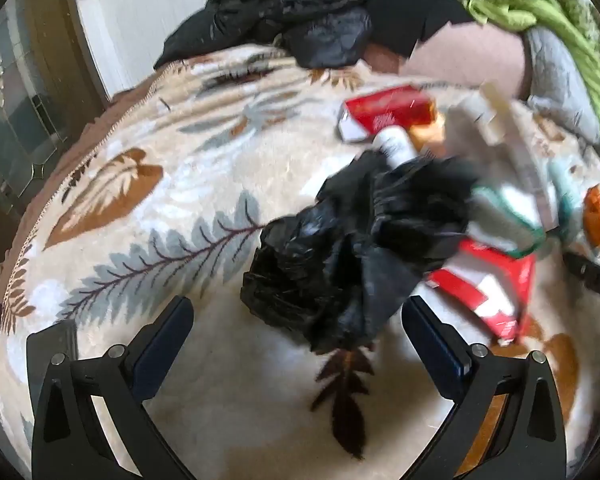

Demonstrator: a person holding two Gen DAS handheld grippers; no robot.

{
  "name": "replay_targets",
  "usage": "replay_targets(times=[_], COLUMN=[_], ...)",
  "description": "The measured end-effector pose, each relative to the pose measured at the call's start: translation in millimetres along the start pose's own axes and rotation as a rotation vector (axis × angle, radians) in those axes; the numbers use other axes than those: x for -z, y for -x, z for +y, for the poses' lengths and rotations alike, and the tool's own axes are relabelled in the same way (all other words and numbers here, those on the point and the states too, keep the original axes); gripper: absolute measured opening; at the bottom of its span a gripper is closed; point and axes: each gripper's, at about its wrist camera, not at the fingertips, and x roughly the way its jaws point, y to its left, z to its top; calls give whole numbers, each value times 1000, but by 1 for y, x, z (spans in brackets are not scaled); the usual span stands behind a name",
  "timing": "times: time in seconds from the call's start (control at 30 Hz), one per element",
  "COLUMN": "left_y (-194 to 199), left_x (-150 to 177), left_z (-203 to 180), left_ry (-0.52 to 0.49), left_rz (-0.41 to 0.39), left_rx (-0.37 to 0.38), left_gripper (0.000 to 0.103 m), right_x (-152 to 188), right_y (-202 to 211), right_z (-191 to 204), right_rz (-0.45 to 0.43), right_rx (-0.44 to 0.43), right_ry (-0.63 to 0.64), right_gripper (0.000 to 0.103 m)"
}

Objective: Collect trash

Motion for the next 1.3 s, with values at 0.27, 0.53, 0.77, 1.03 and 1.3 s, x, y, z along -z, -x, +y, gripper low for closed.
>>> replay_targets(times=[0.27,0.53,0.77,1.03,1.3], left_y=[76,177,214,203,192], left_x=[15,76,110,112,111], left_z=[4,12,24,24,16], left_ry=[25,-9,0,8,-32], left_rz=[-186,-371,-432,-377,-329], left_rx=[17,0,4,5,8], left_gripper=[103,103,103,103,103], right_x=[34,93,145,159,150], right_y=[100,193,234,235,220], right_z=[-2,2,-3,-1,-5], right_rz=[-295,-528,-609,-599,-514], right_rx=[-2,-89,-96,-89,-56], right_ry=[4,64,128,161,123], right_gripper=[103,103,103,103,103])
